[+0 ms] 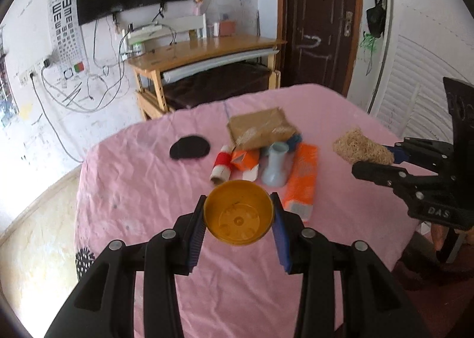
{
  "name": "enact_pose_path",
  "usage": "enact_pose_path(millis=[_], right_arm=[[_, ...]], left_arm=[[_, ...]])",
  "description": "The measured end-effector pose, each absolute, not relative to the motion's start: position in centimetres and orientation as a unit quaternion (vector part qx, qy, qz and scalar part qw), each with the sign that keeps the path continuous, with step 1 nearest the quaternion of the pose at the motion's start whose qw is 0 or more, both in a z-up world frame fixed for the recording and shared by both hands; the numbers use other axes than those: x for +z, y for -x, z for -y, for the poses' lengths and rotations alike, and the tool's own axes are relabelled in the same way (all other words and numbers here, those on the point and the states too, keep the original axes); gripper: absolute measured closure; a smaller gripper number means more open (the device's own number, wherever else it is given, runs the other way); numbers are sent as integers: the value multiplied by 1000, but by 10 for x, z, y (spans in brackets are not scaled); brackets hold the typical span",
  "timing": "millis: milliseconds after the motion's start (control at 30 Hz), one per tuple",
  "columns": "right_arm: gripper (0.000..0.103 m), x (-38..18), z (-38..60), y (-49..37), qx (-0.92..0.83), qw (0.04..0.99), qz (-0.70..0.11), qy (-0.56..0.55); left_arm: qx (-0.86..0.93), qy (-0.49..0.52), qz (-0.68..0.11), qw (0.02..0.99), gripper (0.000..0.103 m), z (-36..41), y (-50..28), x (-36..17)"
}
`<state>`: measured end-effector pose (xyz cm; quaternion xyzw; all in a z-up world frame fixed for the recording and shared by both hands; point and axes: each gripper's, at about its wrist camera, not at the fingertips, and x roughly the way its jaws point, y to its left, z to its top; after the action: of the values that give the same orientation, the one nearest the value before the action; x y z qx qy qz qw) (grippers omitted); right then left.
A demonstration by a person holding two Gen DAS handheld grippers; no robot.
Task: Collect trash
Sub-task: 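Carry the lid and clump to the yellow bin and release both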
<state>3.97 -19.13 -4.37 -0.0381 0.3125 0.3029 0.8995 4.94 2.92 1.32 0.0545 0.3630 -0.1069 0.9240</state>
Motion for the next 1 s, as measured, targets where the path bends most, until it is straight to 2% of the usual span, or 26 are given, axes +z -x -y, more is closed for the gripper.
enact_pose_path(millis=[500, 1000], right_arm=[[67, -35, 295, -57, 199, 937, -288, 0], [67, -73, 448, -69, 42, 951, -295, -84]], left_arm=[[-175, -82, -342, 920, 66, 54, -72, 44], [-238, -107, -369, 892, 66, 183, -114, 44]])
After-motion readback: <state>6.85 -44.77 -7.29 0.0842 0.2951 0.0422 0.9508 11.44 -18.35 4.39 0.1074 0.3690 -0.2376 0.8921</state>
